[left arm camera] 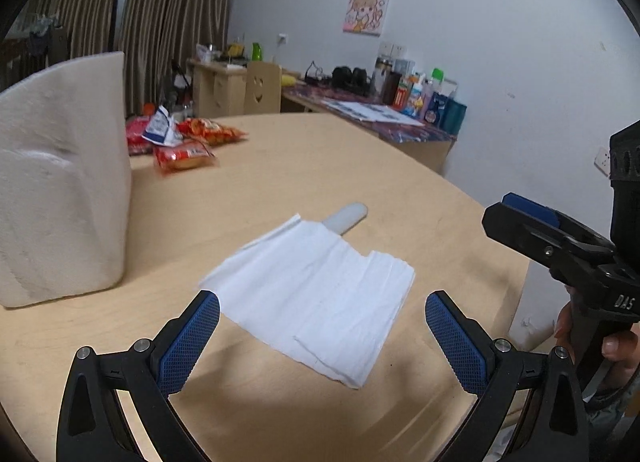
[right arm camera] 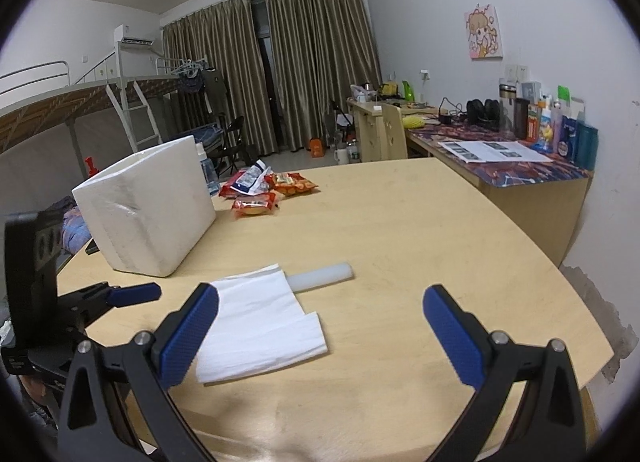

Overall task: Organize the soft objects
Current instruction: 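Move both open tools toward the white cloth on the table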

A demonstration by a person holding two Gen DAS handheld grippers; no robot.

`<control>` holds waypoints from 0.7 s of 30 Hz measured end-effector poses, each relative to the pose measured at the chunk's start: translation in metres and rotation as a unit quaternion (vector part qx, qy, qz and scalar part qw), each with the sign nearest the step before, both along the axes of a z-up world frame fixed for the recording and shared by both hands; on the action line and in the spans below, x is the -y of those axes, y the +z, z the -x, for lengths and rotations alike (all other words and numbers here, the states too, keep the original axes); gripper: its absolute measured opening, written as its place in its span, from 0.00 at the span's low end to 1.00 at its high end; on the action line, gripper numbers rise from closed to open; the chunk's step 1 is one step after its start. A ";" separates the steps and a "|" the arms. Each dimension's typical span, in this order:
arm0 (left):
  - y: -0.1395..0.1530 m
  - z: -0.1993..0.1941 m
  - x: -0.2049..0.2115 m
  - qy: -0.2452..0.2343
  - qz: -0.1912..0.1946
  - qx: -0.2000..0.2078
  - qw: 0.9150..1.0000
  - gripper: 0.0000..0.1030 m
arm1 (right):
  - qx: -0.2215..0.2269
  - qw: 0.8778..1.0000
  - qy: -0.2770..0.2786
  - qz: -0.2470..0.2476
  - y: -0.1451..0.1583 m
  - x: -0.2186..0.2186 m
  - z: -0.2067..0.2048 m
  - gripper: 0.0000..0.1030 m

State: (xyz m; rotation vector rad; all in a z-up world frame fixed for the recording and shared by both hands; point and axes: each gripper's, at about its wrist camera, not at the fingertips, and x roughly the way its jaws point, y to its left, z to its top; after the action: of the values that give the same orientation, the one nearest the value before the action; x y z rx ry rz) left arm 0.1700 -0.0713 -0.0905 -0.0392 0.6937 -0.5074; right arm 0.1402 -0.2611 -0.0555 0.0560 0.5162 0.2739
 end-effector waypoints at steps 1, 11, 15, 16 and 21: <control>-0.002 -0.003 0.003 0.000 -0.003 -0.005 1.000 1.00 | -0.001 1.000 0.001 -0.001 -0.001 0.002 -0.001 1.00; -0.013 -0.016 0.016 -0.009 -0.020 -0.030 0.999 1.00 | -0.019 1.000 0.004 -0.008 -0.013 0.009 -0.016 1.00; -0.016 -0.019 0.020 -0.012 -0.031 -0.041 0.999 0.99 | -0.023 1.000 0.010 -0.014 -0.016 0.011 -0.019 1.00; -0.017 -0.020 0.020 -0.014 -0.032 -0.044 0.998 0.99 | -0.024 1.000 0.010 -0.014 -0.016 0.011 -0.020 1.00; -0.021 -0.023 0.023 -0.017 -0.039 -0.052 0.998 0.92 | -0.027 0.999 0.015 -0.014 -0.018 0.011 -0.023 1.00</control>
State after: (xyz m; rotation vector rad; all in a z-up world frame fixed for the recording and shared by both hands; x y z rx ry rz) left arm 0.1931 -0.0946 -0.1110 0.0196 0.8162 -0.5138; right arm 0.1635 -0.2722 -0.0733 0.0828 0.5671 0.3098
